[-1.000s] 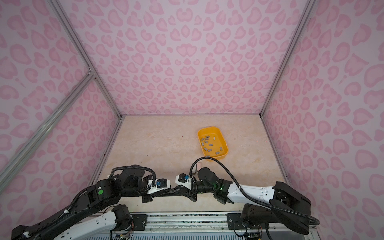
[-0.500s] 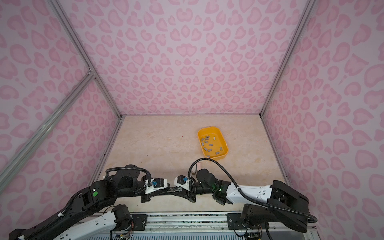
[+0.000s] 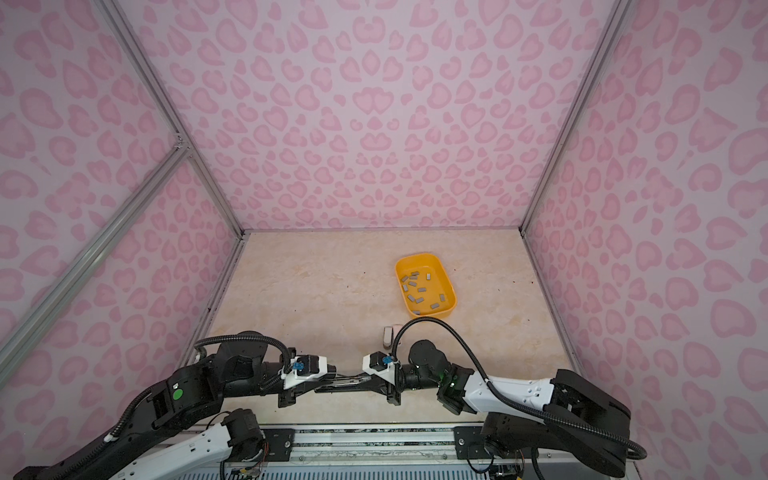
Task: Load the staples into the stapler
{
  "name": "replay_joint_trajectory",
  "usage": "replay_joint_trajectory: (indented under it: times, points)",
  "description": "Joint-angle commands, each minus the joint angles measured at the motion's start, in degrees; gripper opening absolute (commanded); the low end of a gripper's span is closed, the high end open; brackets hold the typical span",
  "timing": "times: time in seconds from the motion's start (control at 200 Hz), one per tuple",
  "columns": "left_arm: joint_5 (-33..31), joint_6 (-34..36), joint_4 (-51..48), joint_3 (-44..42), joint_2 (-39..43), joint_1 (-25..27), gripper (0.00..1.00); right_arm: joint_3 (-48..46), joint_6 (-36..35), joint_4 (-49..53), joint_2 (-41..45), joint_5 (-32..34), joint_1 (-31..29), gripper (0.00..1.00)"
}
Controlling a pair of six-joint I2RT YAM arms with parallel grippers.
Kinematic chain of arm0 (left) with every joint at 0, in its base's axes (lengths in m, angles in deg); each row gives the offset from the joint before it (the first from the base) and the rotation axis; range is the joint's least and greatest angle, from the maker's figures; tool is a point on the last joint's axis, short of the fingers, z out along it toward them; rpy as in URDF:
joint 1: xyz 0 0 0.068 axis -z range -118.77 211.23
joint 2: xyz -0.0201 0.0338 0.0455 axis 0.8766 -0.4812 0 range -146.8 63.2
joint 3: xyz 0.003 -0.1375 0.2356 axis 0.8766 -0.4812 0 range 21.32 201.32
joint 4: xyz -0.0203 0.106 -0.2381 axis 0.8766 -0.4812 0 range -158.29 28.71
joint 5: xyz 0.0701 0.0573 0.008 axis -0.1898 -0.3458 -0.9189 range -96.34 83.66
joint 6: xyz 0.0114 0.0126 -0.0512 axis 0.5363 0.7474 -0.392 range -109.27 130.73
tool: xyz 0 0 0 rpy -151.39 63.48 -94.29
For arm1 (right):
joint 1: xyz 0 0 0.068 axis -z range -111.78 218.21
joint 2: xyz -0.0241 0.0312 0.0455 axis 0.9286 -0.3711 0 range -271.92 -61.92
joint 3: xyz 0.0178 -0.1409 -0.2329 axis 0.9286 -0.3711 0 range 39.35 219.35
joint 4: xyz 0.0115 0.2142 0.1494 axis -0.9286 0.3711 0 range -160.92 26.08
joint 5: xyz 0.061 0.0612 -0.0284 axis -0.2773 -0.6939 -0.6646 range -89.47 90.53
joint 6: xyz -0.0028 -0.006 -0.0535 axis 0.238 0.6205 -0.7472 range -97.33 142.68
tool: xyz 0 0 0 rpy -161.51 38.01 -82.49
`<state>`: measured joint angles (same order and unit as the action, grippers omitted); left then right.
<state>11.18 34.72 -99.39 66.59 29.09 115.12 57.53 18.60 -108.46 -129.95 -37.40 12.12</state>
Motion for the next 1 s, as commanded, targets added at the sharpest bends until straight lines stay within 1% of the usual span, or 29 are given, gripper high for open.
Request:
replay_joint_trajectory:
  times: [0.0, 0.1, 0.225, 0.32, 0.58, 0.67, 0.835, 1.0]
  points:
    - [0.0, 0.6, 3.4, 1.2, 1.6, -0.1, 0.04, -1.2, 2.8, 0.3, 0.6, -2.7, 1.6, 0.0]
    - [0.1, 0.4, 3.4, 1.1, 3.1, -0.1, 0.04, -2.2, 2.1, -0.6, 1.0, -4.2, 2.3, 0.0]
    - [-0.1, -0.2, 2.8, 1.3, 4.4, -0.1, 0.04, -4.9, 3.6, -5.1, 2.0, -7.7, 5.2, 0.0]
    - [-0.5, -0.6, 1.9, 1.3, 5.3, -0.1, 0.04, -5.9, 3.9, -5.9, 3.0, -9.5, 7.0, 0.0]
    - [-2.6, -2.8, 2.5, -0.6, 8.6, -0.2, 0.04, -8.5, 6.3, -10.3, 4.4, -10.1, 9.4, 0.0]
    - [-3.0, -3.6, 3.4, -0.9, 10.0, -0.2, 0.04, -9.9, 8.4, -14.0, 4.6, -9.9, 10.8, 0.0]
    - [-7.4, -5.4, 4.6, -1.3, 10.9, -0.3, 0.04, -10.5, 10.5, -16.4, 4.2, -10.0, 11.9, 0.0]
    - [-9.5, -7.0, 7.1, -2.0, 12.3, -0.3, 0.04, -10.8, 13.1, -19.1, 3.7, -10.4, 13.5, 0.0]
